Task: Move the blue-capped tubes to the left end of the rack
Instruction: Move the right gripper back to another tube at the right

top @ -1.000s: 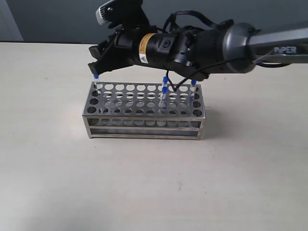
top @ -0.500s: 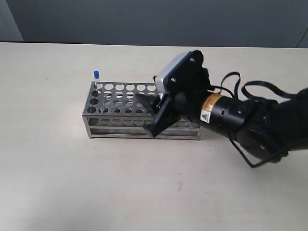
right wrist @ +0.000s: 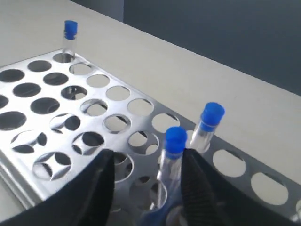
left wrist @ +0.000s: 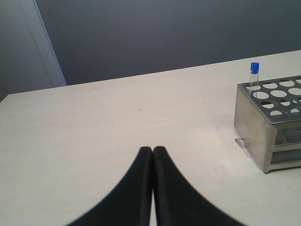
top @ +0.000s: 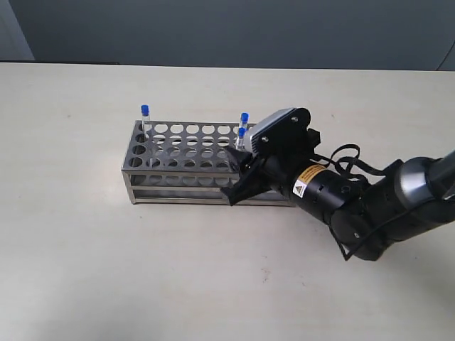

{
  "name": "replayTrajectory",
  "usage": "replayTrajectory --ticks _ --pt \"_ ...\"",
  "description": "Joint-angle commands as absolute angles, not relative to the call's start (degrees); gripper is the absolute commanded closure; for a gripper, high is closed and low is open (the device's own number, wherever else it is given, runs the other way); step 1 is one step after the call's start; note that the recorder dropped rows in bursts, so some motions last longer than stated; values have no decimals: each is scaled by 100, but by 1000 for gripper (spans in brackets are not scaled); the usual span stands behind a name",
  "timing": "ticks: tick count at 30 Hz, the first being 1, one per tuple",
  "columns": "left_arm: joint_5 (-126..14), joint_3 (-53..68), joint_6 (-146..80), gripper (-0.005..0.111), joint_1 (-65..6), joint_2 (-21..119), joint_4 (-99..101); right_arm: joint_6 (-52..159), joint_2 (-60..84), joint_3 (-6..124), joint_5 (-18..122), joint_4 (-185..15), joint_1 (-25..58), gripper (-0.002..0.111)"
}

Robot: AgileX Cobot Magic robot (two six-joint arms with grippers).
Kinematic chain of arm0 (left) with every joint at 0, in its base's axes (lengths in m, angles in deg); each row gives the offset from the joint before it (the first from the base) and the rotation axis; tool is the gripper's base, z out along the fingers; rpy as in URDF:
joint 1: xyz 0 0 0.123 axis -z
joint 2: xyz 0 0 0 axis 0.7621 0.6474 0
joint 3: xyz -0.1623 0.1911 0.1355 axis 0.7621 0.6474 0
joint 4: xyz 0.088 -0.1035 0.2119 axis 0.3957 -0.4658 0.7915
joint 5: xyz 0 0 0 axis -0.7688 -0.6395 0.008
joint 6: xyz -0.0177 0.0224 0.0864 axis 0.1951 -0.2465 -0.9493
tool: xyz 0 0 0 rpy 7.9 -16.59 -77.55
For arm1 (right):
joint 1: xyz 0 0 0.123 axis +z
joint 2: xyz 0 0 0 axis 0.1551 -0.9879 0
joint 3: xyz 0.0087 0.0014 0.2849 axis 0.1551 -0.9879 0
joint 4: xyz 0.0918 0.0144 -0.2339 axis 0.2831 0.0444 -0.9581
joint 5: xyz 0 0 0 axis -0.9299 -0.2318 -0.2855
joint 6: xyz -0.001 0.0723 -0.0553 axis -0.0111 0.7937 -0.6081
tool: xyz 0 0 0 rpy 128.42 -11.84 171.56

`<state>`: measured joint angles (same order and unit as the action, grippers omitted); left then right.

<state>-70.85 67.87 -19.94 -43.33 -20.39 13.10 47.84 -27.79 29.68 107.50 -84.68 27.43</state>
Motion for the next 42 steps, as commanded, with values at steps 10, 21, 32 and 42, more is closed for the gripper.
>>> replayTrajectory --ticks 10,21,32,42 --pt "-7074 6793 -1983 106 -4337 -2060 1347 4747 -3061 3350 10628 -8319 2711 70" --pt "-7074 6793 -1983 106 -4337 -2060 1347 4637 -3061 3364 10639 -8137 2711 68" --pt "-7074 6793 -1983 106 -4337 -2060 1347 4637 -3061 3645 10045 -8212 2711 86" --pt "-7074 6793 -1983 106 -4337 -2060 1347 4637 -2668 3645 10052 -8562 2721 108"
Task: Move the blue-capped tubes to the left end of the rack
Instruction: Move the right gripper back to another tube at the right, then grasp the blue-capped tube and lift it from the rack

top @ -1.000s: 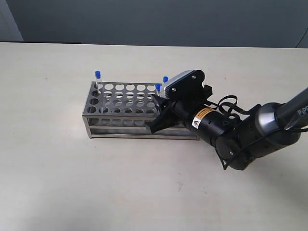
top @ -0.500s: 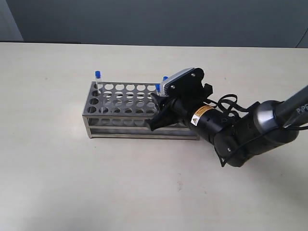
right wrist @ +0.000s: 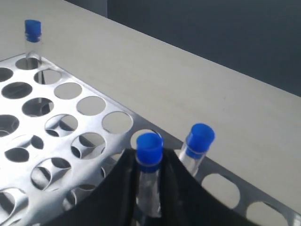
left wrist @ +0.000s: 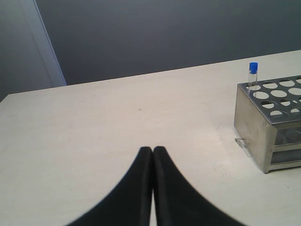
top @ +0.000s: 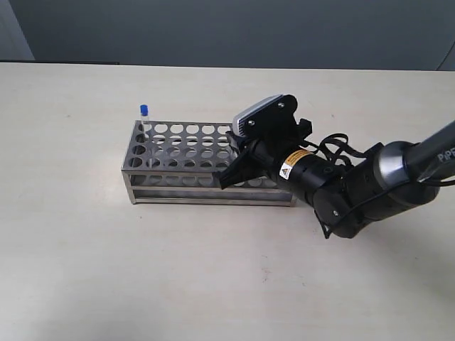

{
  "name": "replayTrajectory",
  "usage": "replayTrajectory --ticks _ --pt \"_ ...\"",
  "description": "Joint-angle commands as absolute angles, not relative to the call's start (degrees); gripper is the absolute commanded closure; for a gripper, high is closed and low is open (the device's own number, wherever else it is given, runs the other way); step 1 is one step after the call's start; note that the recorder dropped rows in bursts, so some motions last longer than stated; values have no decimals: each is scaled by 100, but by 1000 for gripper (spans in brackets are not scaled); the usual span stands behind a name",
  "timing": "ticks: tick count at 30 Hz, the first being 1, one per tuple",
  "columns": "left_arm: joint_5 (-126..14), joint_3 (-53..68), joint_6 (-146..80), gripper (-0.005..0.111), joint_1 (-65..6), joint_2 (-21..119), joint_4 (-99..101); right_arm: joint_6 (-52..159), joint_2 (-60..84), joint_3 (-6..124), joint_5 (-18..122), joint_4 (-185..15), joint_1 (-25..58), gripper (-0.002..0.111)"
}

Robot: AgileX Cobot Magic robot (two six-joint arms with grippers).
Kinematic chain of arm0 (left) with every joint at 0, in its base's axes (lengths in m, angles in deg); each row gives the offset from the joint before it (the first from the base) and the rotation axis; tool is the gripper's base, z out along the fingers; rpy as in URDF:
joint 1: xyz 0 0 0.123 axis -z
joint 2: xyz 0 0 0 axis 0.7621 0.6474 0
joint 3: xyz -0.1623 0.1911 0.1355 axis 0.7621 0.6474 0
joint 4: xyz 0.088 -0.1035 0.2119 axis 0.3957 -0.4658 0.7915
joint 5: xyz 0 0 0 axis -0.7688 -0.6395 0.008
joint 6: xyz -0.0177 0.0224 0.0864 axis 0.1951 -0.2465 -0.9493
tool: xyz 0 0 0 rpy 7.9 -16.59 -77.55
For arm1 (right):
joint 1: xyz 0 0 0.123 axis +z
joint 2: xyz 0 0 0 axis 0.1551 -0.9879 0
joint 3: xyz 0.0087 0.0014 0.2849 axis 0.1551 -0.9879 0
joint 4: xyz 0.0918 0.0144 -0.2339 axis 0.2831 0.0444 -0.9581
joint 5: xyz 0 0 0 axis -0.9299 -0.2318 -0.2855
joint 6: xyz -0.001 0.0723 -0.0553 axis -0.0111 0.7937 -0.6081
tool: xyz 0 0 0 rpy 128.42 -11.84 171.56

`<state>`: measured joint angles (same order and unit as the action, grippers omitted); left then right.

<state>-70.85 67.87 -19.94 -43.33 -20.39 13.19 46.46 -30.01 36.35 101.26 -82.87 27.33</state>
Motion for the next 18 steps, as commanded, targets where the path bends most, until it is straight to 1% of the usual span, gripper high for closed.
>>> replayTrajectory --ticks 1,4,10,18 --pt "-7074 6793 -1983 106 -4337 -2060 1347 4637 -2464 3645 9795 -8585 2721 108" --pt "-7074 6793 -1983 106 -4337 -2060 1347 4637 -2108 3645 9402 -8611 2721 108" --pt "-7074 6793 -1983 106 -4337 -2060 1347 4648 -1525 3645 9459 -8839 2785 108" --pt "-7072 6793 -1972 106 -4337 -2060 1347 4659 -1343 3943 9434 -8823 3052 108"
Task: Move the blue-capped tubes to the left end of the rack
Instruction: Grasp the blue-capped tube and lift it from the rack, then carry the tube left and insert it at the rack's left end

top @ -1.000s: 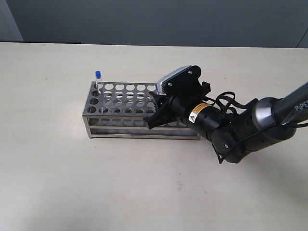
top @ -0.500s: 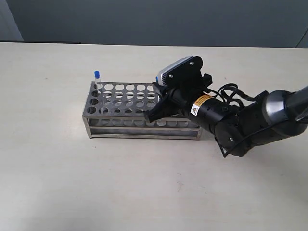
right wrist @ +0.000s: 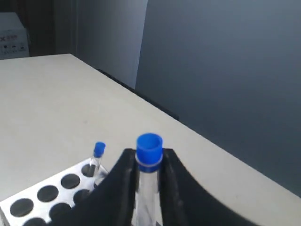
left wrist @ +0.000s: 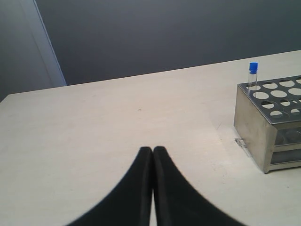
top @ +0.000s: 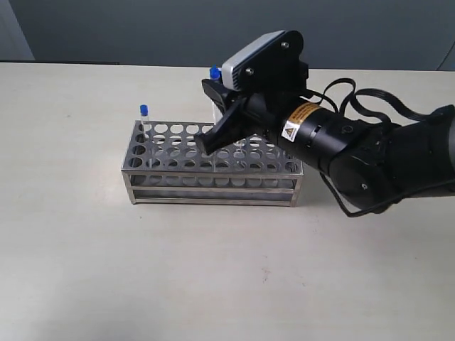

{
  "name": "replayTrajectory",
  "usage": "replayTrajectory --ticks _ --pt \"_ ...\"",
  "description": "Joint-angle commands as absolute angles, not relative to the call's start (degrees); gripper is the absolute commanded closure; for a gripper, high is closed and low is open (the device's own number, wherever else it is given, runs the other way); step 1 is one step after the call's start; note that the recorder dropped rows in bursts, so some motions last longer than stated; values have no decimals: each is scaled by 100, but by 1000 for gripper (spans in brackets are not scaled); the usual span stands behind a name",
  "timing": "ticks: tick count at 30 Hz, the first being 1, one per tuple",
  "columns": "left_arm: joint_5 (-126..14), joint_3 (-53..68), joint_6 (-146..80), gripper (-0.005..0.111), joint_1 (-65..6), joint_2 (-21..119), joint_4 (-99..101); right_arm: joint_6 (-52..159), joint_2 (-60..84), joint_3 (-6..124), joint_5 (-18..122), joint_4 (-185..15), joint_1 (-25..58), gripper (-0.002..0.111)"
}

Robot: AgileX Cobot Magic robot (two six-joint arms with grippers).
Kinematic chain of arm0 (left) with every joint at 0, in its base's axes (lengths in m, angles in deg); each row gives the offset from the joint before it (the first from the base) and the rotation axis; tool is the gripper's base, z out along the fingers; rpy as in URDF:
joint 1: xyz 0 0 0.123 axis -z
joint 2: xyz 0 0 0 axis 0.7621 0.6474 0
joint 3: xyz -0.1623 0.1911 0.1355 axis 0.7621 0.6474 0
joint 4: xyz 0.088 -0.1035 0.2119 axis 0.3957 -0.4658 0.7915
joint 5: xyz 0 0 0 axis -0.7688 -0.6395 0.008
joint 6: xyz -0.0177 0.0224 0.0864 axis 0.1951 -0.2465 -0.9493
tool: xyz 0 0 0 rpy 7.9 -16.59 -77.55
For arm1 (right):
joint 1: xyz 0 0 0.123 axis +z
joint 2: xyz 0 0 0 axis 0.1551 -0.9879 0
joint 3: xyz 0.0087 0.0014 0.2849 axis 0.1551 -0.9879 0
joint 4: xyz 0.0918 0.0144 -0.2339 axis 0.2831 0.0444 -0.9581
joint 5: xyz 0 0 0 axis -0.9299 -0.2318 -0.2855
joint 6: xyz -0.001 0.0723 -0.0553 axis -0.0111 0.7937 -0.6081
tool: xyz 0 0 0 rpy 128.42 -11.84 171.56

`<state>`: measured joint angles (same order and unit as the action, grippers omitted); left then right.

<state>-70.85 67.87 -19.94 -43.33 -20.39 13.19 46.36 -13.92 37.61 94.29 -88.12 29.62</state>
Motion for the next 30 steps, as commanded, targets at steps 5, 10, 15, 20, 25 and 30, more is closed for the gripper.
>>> replayTrajectory --ticks 5,10,15,20,25,30 --pt "-7072 6793 -1972 106 -4337 -2060 1347 4838 -1393 4325 9136 -9019 3148 108" --pt "-7072 6793 -1972 106 -4337 -2060 1347 5574 -1829 4788 9126 -9220 3238 108" --pt "-7072 6793 -1972 106 -4337 -2060 1347 6566 -2248 5280 8944 -9896 3251 108" --pt "-7072 6793 -1972 106 -4337 -2060 1347 6904 -2521 5589 8803 -10047 3420 108" --pt "-7072 6793 -1985 106 -4337 -2060 1347 7060 -2728 5839 8802 -10163 3511 108" --pt "-7072 6793 -1972 106 -4337 -2060 1347 7037 -3027 6039 8633 -10298 3510 108"
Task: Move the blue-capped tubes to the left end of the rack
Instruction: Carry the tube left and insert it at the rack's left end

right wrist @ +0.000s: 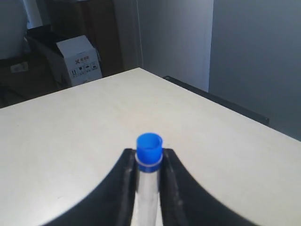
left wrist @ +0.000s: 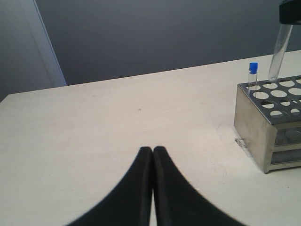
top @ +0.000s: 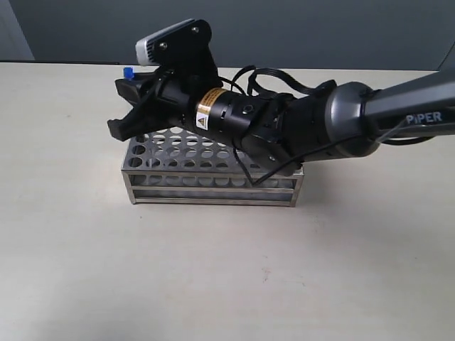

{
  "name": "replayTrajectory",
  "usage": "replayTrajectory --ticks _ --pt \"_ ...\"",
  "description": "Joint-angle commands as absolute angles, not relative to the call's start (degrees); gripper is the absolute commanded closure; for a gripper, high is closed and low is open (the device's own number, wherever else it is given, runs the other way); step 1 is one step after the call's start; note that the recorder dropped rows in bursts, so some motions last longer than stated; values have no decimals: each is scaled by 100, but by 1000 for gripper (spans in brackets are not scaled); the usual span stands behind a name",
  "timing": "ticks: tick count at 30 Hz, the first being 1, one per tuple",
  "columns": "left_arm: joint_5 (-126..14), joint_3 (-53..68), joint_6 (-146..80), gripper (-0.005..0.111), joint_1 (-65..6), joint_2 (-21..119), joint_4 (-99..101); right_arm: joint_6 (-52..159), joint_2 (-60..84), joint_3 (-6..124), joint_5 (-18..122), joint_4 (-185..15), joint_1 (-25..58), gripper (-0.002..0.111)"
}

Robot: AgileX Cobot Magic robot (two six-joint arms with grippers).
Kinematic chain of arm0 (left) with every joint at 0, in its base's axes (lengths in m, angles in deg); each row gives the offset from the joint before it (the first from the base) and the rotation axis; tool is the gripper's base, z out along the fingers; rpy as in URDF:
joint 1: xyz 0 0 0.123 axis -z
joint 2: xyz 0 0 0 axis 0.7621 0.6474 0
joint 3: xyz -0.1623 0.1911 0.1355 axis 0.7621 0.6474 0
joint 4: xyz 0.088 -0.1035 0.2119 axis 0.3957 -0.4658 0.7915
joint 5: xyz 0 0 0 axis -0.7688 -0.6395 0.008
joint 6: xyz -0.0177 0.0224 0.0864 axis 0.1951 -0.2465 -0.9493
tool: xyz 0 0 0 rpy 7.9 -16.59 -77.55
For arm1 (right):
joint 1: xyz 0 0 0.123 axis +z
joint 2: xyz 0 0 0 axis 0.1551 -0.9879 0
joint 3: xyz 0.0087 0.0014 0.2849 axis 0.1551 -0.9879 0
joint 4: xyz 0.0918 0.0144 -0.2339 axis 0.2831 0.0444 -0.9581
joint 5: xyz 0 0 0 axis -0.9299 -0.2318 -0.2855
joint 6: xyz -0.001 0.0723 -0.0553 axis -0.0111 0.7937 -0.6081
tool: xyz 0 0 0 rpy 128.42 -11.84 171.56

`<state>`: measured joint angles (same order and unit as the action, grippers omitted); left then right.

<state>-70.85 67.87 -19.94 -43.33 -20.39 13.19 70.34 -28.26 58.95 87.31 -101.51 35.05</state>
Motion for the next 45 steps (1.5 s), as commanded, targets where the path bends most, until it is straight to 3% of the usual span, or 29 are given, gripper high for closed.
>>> replayTrajectory --ticks 1,41,45 --pt "-7072 6793 -1972 106 -4337 -2060 1347 7009 -3068 6091 8601 -10321 3510 108" --pt "-7072 6793 -1972 106 -4337 -2060 1347 6636 -3964 6209 8078 -9924 3510 108" --pt "-7072 6793 -1972 106 -4337 -2060 1347 6598 -3964 6209 8050 -9729 3510 99"
